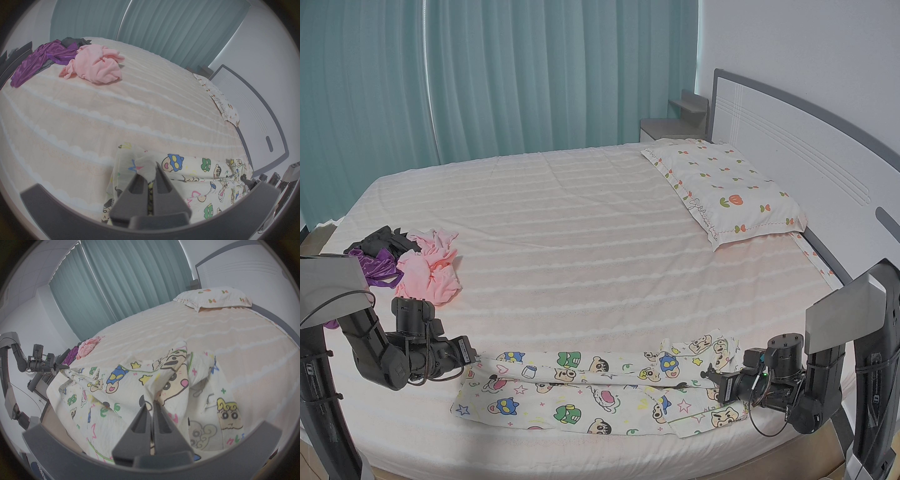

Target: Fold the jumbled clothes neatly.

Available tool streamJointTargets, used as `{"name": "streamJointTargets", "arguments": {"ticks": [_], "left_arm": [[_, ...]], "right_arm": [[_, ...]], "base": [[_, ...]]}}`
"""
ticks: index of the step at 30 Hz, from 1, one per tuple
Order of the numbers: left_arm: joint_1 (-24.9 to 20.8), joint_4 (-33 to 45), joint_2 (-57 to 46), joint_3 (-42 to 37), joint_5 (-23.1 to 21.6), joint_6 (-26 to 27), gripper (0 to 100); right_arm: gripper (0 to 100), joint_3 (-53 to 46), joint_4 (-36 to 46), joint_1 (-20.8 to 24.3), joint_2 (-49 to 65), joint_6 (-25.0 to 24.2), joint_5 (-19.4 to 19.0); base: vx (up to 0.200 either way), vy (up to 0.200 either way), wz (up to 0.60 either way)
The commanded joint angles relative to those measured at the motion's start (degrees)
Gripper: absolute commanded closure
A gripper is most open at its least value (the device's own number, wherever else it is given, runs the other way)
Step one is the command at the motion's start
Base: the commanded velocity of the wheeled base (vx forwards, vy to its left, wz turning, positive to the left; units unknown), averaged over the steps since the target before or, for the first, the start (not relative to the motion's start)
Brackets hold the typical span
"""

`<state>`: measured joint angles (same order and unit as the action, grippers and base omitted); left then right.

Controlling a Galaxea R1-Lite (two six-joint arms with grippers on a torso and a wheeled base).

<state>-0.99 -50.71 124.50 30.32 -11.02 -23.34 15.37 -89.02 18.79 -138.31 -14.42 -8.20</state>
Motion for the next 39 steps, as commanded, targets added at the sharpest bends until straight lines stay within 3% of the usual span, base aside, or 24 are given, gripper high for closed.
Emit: {"name": "streamJointTargets", "arguments": {"ticks": [1,2,3,4,13,18,26,30,35,39], "left_arm": [[0.02,0.00,1.62,-0.35,-0.05,-0.12,100],[-0.07,0.00,1.88,-0.44,-0.05,-0.12,0],[-0.07,0.00,1.97,-0.61,-0.14,-0.12,0],[-0.24,0.00,2.32,-1.14,-0.05,-0.12,0],[1.25,-2.46,2.50,-5.44,-0.14,-1.09,0],[3.45,-6.42,2.41,-6.06,-0.14,-5.40,0],[6.26,-10.28,-2.86,-5.97,-4.71,-22.27,0],[6.09,-10.46,-6.55,-5.97,-6.82,-32.47,0],[6.00,-10.90,-6.73,-5.97,-10.07,-37.83,0],[6.00,-14.15,-5.85,-6.24,-9.99,-37.83,0]], "right_arm": [[100,-0.34,-0.98,0.02,-0.99,-0.08,-0.06],[100,-0.26,-0.98,0.02,-0.99,-0.26,-0.06],[100,-0.34,-0.98,0.02,-0.99,-0.34,-0.06],[0,-0.52,-0.98,-0.06,-0.90,-0.61,-0.06],[0,-4.03,-0.98,-2.61,4.28,-1.22,0.03],[0,-6.14,-0.98,-4.37,9.55,-3.60,-0.06],[0,-7.81,-0.98,-7.54,17.38,-6.14,-0.85],[0,-4.47,-0.98,-4.72,18.61,-8.87,-1.02],[0,0.54,-0.98,0.99,15.53,-12.56,-0.85],[0,5.81,-0.98,4.42,10.52,-12.74,-0.67]], "base": [[0.000,0.000,0.00],[0.000,0.000,0.00],[0.000,0.000,0.00],[0.000,0.000,0.00],[0.000,0.000,0.00],[0.000,0.000,0.00],[0.000,0.000,0.00],[0.000,0.000,0.00],[0.000,0.000,0.00],[0.000,0.000,0.00]]}}
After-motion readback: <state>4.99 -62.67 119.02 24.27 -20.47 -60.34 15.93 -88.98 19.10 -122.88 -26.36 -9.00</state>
